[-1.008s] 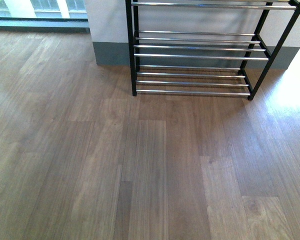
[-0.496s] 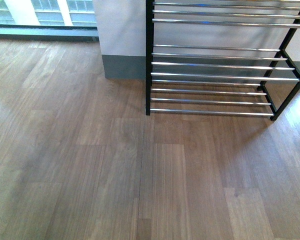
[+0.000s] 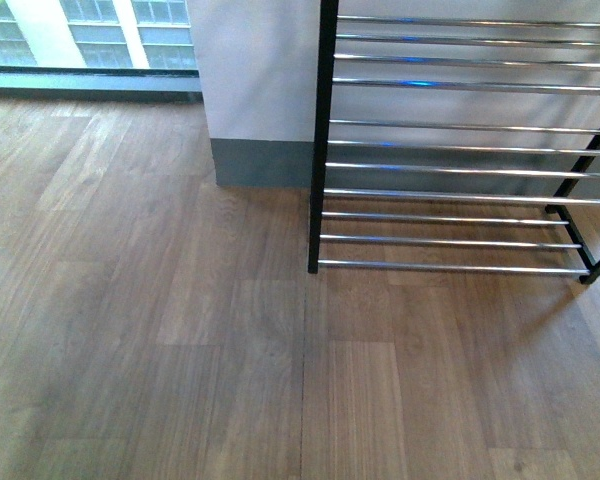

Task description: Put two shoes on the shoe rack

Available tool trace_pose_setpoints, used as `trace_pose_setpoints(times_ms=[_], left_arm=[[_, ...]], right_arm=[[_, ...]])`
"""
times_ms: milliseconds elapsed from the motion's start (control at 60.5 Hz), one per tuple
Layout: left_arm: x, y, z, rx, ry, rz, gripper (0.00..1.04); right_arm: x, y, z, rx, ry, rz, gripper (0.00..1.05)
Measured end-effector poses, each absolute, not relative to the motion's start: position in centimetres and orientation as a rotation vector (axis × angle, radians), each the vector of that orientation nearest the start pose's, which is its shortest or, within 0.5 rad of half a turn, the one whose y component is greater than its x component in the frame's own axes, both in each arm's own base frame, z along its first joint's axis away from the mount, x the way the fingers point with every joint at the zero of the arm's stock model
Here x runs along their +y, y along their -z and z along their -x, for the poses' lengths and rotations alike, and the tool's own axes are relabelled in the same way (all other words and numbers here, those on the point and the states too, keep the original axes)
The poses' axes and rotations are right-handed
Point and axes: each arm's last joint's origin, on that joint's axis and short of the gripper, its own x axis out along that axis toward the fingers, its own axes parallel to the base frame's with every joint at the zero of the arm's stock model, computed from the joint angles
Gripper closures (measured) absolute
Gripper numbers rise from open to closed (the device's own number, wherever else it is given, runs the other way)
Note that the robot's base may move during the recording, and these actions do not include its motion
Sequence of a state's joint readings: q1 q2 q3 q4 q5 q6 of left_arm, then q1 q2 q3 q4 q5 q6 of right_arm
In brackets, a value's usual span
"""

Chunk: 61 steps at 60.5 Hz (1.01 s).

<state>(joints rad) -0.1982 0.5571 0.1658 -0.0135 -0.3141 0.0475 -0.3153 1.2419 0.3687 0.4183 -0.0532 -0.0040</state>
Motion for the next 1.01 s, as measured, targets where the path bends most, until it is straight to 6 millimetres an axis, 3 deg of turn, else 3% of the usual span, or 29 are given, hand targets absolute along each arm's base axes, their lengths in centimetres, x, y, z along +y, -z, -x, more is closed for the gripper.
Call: trace_pose_setpoints(times_ms=[1008], left_arm=[[-1.73, -16.69, -13.19, 0.397, -0.106, -0.150, 1.03]], right_arm=[[-6.80, -16.14, -21.39, 0.450, 0.256, -0.080, 1.03]])
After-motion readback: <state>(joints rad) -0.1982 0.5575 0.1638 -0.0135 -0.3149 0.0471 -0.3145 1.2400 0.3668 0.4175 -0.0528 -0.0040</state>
